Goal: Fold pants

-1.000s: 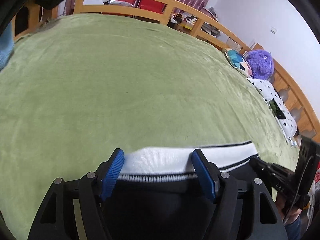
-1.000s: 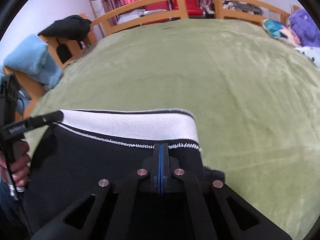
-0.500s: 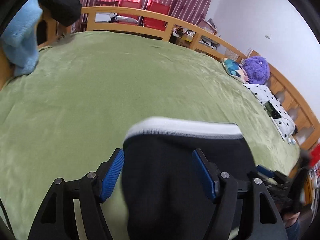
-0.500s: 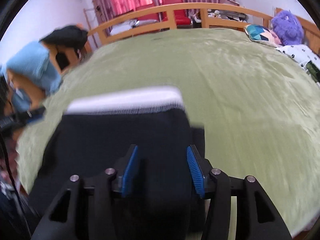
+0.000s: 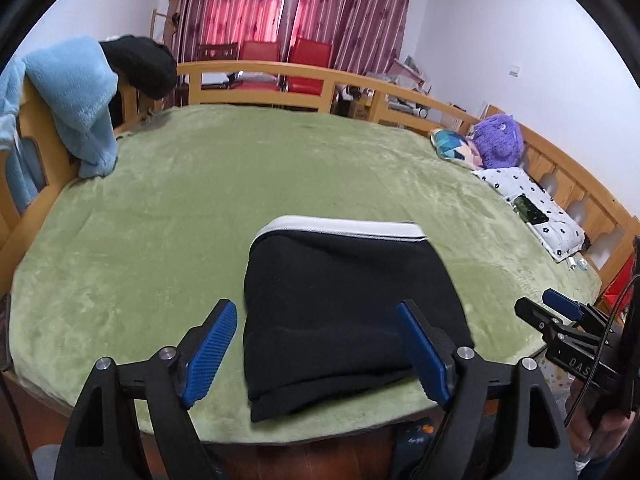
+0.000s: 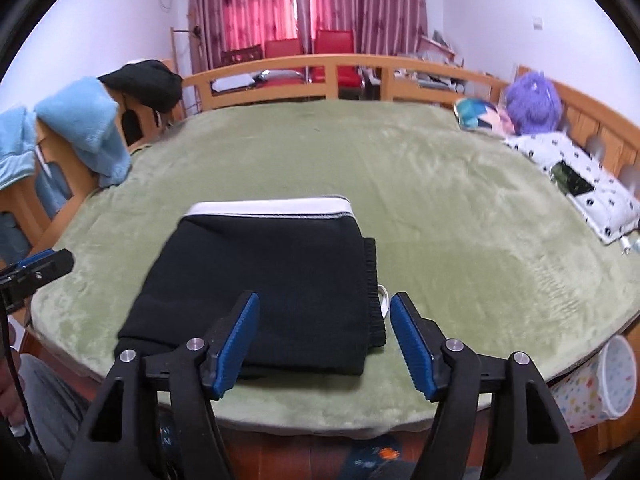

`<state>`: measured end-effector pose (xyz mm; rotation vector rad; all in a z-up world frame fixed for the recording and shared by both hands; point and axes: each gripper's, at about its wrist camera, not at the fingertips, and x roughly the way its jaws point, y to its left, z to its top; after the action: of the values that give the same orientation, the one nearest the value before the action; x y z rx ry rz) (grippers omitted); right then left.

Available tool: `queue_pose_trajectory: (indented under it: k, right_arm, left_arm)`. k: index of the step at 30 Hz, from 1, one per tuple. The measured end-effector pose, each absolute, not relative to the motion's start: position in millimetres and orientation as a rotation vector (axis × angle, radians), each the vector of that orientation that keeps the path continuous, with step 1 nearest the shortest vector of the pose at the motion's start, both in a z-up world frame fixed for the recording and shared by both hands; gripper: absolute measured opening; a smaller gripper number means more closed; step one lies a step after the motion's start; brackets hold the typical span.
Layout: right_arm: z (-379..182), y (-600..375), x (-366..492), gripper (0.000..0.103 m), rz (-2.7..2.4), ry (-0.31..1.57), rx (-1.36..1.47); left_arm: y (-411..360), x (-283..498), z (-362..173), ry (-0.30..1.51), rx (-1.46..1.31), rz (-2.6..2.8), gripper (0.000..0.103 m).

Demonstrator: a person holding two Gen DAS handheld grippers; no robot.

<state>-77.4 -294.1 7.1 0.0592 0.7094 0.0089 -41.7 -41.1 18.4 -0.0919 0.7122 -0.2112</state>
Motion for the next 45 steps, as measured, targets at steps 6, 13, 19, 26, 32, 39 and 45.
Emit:
queue_pose_trajectory:
  k: [6,13,19,26,32,39,45]
  right_arm:
    - [18.1,-295.5,-94.7,0.072,-0.001,0.712,0.084]
    - [25.2,-298.6,-107.8,0.098,-0.037,0.677,0.091]
    - [27.6,-299.7,-113.5,0.100,-0.047,0.666,0.090]
    - [27.6,-303.8,-117.8,0.100,-0.051,0.669,0.105]
    - [27.8,-303.0,-118.9,0.100,-0.054,0.667,0.103]
    - [28.3,-304.9,-119.5,0.100,-0.055,0.667,0.101]
    - [27.7,-306.8,-119.8,0.100,-0.057,0.667,0.099]
  left_arm:
    - [-49.8,-58.9,36.6,0.684,-0.077,-0.217,0.092]
    - [-56.8,-77.5,46.3,0.656,-0.071,-0.205,0.094]
    - [-52.1,-80.8,49.5,0.652,-0.073,-0.202,0.094]
    - [-54.2,-83.2,49.5,0.654,-0.072,-0.197,0.095]
    - [-52.4,-84.6,50.2,0.651,-0.073,-0.199,0.095]
    - [-48.2,-86.8,51.2,0.651,-0.082,-0.194,0.095]
    - [-49.3,-88.6,51.0,0.652,-0.082,-0.193,0.095]
